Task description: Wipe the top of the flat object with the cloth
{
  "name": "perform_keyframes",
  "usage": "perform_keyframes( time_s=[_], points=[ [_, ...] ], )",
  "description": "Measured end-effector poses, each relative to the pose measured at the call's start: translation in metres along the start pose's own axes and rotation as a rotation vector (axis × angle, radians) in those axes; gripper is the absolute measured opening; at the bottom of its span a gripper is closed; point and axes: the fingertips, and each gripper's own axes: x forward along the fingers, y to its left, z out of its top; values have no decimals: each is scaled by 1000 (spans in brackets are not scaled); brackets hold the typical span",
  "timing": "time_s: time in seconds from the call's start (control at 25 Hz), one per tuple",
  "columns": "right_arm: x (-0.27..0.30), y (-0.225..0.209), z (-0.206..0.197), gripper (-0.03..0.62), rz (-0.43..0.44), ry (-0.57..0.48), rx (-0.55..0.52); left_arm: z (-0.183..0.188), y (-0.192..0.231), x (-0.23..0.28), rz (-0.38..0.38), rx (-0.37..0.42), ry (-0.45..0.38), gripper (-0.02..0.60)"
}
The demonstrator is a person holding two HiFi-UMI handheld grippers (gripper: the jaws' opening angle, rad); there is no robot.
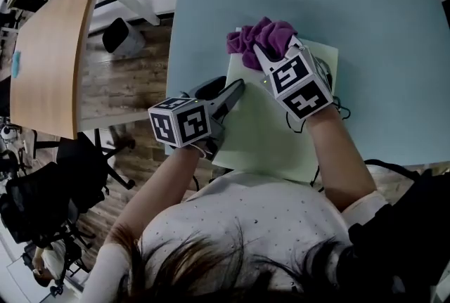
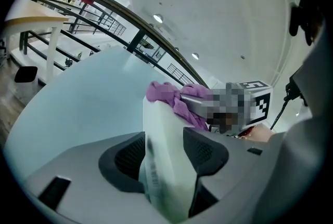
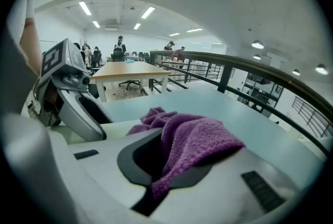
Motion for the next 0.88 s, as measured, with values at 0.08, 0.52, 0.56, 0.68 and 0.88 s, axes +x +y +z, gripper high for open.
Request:
perform_keyframes(
  time_s=[0.08, 0.52, 0.56, 0.68, 0.88],
  points=[
    [-14, -12, -13, 7, -46, 25, -4, 0, -2, 0, 2, -1, -1, 224],
    [-74, -62, -78, 8, -222, 93, 44, -2, 0, 1, 26, 29, -8, 224],
    [-79, -63, -83, 7, -233, 97, 49, -4, 0, 1, 28, 32, -9, 224],
    [-95, -71, -99, 6, -266, 110, 70, -6, -2, 2, 34, 42, -11, 224],
    [-125, -81, -118, 6, -327, 172, 39, -5, -7, 2, 33, 42, -11, 224]
  ],
)
